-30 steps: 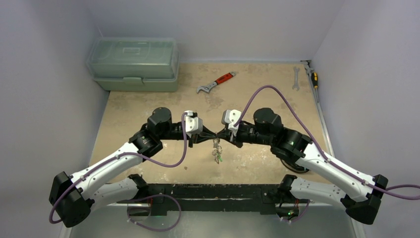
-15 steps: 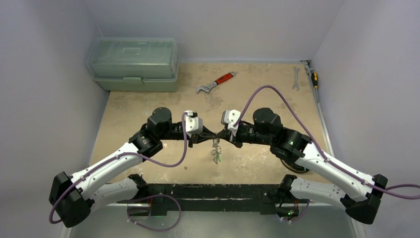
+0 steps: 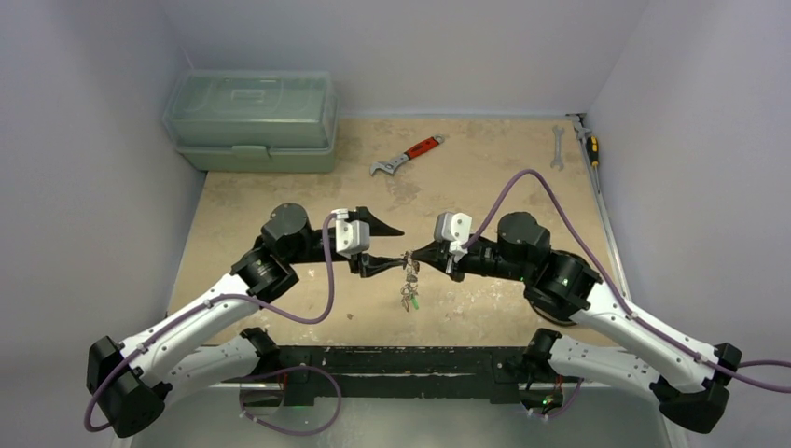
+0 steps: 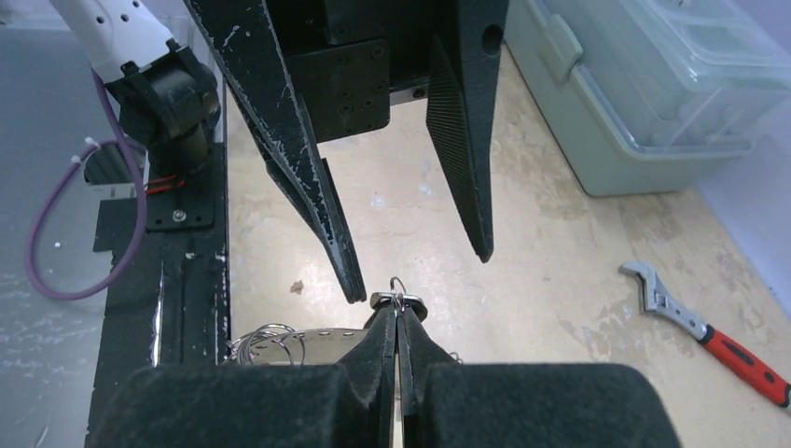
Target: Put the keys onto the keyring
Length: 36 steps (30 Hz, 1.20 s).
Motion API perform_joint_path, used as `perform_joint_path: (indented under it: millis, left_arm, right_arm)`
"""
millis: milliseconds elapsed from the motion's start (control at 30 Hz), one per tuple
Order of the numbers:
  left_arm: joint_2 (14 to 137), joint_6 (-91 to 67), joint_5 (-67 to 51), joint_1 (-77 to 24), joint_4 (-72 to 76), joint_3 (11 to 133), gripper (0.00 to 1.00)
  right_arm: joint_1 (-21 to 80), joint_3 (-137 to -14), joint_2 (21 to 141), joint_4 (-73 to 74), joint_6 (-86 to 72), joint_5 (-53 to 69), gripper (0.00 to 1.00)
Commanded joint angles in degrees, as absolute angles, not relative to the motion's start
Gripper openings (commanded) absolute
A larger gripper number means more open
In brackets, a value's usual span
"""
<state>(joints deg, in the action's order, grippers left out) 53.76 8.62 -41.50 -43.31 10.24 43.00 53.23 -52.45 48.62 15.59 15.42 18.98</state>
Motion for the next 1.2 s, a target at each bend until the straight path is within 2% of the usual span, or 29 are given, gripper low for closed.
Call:
perform_joint_path:
  millis: [0, 333, 500, 600, 733, 933, 1167]
  left_arm:
    - [52.0, 11.0, -41.3, -43.2, 11.2, 45.1, 0.49]
    - [53.2, 11.9, -44.0, -43.2, 10.7, 45.2, 0.34]
    - [54.0, 11.9, -45.2, -43.2, 10.9, 45.2, 0.35]
    - [54.1, 12.1, -45.1, -43.2, 11.0, 45.3, 0.26]
    - [54.2, 12.3, -44.7, -43.2, 11.1, 45.2, 0.19]
    - [54.2, 12.6, -44.9, -43.2, 11.2, 45.1, 0.01]
    - [54.1, 13.1, -45.6, -43.2, 11.3, 44.8, 0.00]
  right_arm:
    - [53.4, -52.1, 46.6, 9.4, 14.4, 19.5, 0.00]
    - [53.4, -51.0, 44.5, 6.8, 13.1, 19.9, 0.00]
    - [53.4, -50.6, 43.7, 5.8, 12.6, 20.8, 0.00]
    - [53.4, -50.5, 43.6, 5.3, 12.4, 20.8, 0.00]
    - [53.4, -50.4, 44.0, 5.1, 12.3, 20.9, 0.00]
    - [53.4, -50.6, 44.2, 4.7, 12.1, 20.6, 0.00]
    - [53.4, -49.1, 42.7, -0.5, 9.2, 19.4, 0.00]
